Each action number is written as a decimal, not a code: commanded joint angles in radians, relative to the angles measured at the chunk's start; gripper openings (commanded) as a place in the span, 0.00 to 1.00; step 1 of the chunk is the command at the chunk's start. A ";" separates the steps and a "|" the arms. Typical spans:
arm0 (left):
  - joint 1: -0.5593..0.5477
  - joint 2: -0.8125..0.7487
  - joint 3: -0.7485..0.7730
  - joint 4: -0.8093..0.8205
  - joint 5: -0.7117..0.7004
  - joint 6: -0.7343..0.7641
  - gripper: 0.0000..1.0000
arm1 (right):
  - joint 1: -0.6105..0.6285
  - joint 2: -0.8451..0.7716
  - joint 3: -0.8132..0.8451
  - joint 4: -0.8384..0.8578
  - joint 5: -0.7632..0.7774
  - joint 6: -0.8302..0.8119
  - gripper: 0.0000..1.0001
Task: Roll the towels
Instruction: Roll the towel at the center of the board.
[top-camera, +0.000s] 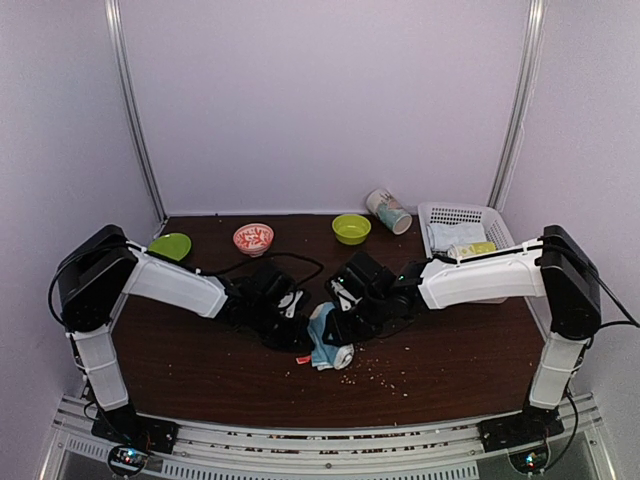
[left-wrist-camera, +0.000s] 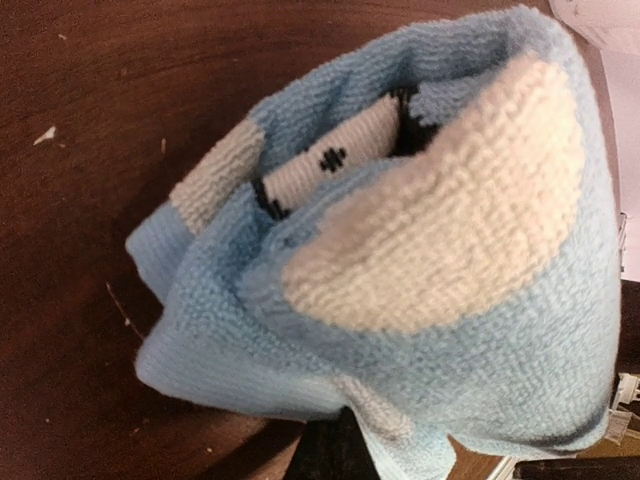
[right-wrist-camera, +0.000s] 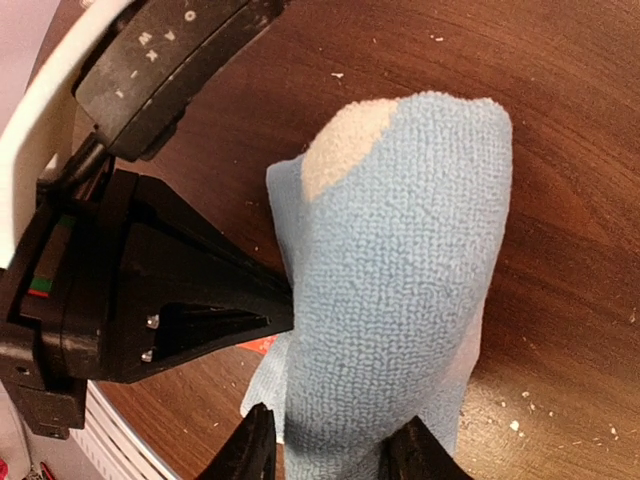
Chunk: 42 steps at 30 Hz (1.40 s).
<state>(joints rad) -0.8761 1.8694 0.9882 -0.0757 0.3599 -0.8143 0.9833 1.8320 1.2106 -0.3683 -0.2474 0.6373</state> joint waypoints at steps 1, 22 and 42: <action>-0.003 0.000 -0.014 0.040 0.020 -0.004 0.00 | 0.012 0.023 0.041 0.041 -0.038 0.013 0.40; -0.003 -0.159 -0.095 -0.151 -0.052 0.065 0.29 | 0.019 0.146 0.013 0.149 -0.100 0.067 0.40; 0.060 -0.187 0.092 -0.061 -0.046 0.040 0.23 | 0.022 0.108 -0.028 0.166 -0.046 0.019 0.39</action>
<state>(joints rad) -0.8188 1.6257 1.0203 -0.2192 0.2676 -0.7692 1.0031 1.9373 1.2163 -0.1791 -0.3355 0.6750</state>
